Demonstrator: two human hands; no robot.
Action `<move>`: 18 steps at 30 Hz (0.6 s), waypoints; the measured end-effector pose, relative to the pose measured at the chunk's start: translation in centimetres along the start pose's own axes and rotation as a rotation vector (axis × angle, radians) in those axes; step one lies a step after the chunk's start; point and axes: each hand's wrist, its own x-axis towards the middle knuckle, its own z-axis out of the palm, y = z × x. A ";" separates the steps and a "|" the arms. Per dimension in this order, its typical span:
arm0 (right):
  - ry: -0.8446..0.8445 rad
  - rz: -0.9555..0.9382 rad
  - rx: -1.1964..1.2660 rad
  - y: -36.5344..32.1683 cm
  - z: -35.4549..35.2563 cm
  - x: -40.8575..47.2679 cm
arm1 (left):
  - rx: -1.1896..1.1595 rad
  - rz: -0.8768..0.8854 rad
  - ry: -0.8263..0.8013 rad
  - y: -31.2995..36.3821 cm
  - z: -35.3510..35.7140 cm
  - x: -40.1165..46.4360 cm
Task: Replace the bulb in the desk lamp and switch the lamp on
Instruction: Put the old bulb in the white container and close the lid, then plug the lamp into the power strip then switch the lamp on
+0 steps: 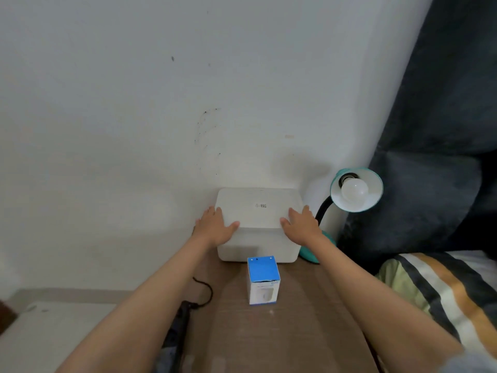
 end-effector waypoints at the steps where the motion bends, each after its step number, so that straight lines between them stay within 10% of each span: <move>1: 0.070 -0.046 0.056 -0.4 0.3 -1.3 | -0.079 0.022 0.058 -0.4 0.2 -1.3; 8: 0.326 -0.376 0.387 -4.9 6.9 -11.5 | -0.215 0.024 0.237 -4.8 3.0 -12.7; 18: 0.003 -0.336 0.484 -10.2 15.4 -17.1 | -0.285 -0.206 0.287 -11.1 8.7 -25.8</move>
